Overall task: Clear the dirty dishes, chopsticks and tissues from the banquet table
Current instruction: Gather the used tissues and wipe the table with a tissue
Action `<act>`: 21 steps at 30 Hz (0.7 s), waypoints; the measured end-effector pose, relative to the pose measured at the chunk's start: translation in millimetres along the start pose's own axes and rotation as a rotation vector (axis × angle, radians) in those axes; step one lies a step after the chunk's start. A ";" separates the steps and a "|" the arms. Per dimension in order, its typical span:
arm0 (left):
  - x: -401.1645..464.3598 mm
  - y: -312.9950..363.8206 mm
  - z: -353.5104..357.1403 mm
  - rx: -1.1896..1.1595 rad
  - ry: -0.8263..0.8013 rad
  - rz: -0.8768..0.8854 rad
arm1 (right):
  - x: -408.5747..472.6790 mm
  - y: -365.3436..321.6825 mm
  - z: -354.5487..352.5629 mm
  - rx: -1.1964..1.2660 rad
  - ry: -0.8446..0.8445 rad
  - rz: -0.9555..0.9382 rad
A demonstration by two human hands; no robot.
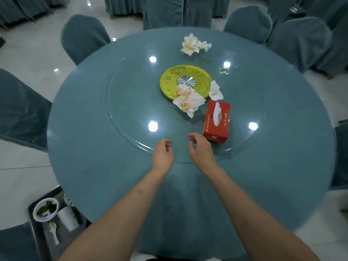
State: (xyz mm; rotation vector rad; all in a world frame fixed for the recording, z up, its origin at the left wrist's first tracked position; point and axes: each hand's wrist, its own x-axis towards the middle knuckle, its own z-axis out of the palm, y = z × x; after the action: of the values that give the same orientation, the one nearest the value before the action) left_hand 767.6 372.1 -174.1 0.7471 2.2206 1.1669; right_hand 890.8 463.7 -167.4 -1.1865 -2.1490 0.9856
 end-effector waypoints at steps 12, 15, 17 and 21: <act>104.9 25.6 28.2 0.051 -0.068 -0.037 | 117.5 23.2 -1.3 -0.092 -0.144 0.041; 136.1 30.0 35.3 0.068 -0.077 -0.037 | 150.5 26.5 2.8 -0.128 -0.164 0.001; 156.2 33.6 38.8 0.070 -0.076 -0.021 | 174.2 31.1 6.3 -0.169 -0.177 -0.037; 193.4 35.8 45.0 0.107 -0.073 0.002 | 222.3 43.8 12.5 -0.304 -0.320 -0.067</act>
State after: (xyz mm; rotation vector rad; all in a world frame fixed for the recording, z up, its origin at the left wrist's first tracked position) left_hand 667.5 545.0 -202.3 0.8221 2.2356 1.0117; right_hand 792.8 666.8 -193.2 -1.1416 -2.6497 0.8907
